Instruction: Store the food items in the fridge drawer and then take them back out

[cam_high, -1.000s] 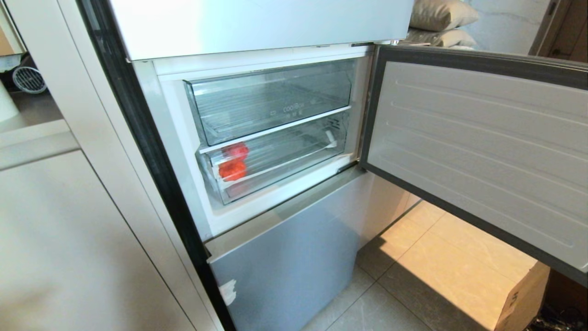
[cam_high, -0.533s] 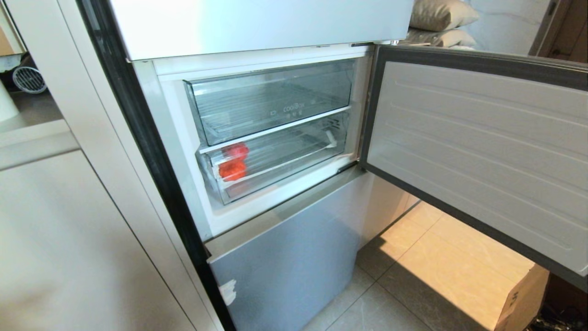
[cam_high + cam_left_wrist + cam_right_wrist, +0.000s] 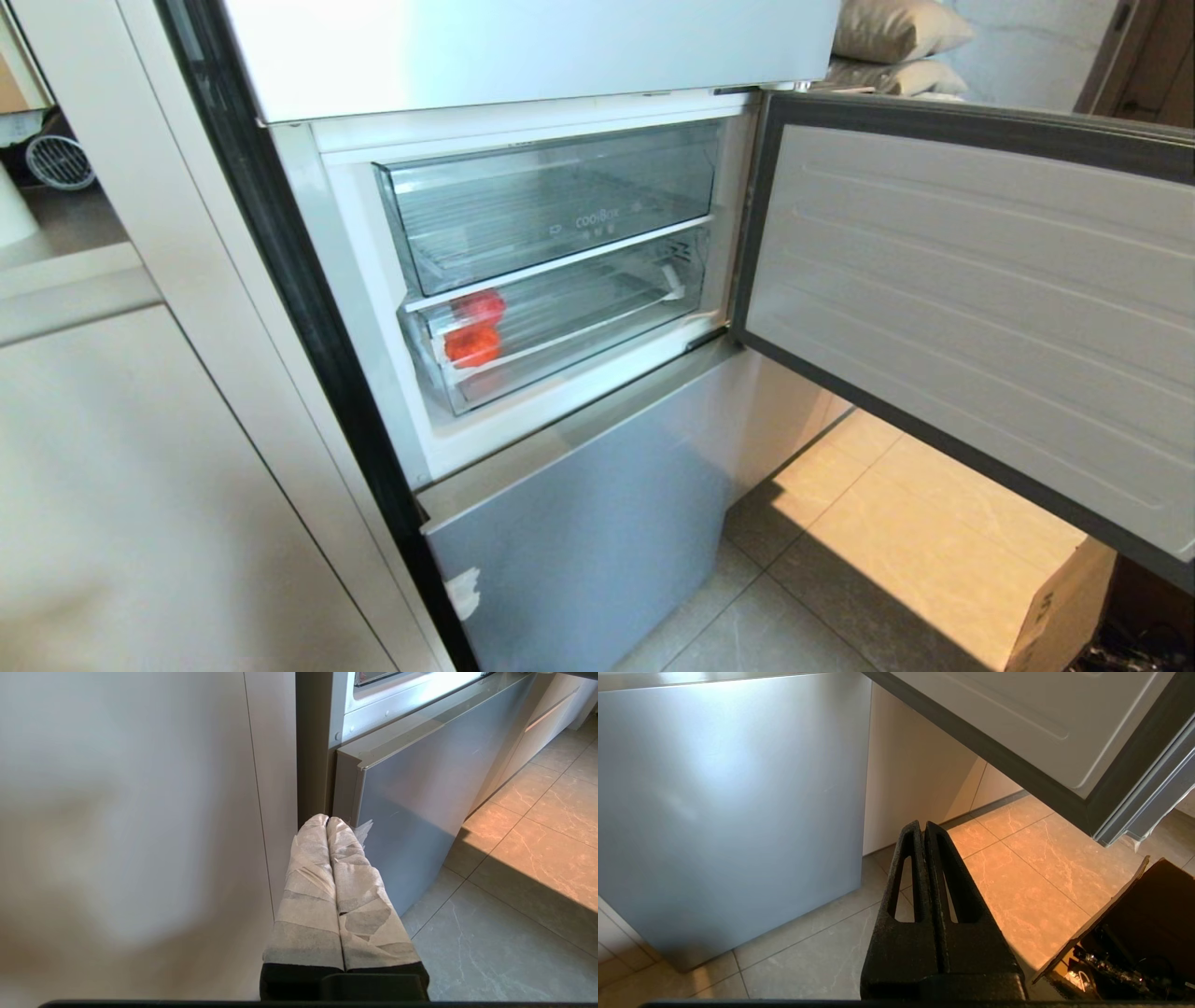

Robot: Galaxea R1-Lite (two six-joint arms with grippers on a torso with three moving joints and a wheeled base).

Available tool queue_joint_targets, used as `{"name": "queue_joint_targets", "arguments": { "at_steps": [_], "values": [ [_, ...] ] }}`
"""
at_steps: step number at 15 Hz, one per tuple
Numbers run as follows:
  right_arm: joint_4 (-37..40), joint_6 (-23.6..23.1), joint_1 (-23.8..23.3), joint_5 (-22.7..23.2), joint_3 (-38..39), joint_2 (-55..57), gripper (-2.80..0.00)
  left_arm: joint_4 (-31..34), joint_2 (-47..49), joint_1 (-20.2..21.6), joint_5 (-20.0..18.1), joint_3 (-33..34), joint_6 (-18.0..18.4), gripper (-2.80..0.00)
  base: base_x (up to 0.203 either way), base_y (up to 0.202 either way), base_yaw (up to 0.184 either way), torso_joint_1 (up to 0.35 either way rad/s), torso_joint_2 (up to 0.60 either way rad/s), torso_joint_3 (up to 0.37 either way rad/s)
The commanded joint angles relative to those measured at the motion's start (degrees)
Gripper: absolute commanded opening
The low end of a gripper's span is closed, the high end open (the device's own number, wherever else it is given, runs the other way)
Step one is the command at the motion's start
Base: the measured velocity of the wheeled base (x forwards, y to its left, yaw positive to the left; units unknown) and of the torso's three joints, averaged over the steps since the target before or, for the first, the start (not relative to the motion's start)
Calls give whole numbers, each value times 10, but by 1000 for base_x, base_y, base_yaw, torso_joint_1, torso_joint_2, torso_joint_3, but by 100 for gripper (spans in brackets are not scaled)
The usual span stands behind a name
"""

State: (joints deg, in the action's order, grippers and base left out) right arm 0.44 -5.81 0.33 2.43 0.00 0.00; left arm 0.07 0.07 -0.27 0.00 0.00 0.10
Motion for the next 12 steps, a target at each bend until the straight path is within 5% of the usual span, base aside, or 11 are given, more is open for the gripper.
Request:
{"name": "queue_joint_targets", "arguments": {
  "at_steps": [1, 9, 12],
  "values": [
    [0, -1, 0, 0, 0, 1, -280, 0, 0, 0, 0, 0, 0, -280, 0, 0, 0, 0, 0, 0],
    [0, 5, 0, -11, 0, 0, -280, 0, 0, 0, 0, 0, 0, -280, 0, 0, 0, 0, 0, 0],
    [-1, 11, 0, -12, 0, 1, -280, 0, 0, 0, 0, 0, 0, -280, 4, -5, 128, 4, 3, 5]
  ]
}}
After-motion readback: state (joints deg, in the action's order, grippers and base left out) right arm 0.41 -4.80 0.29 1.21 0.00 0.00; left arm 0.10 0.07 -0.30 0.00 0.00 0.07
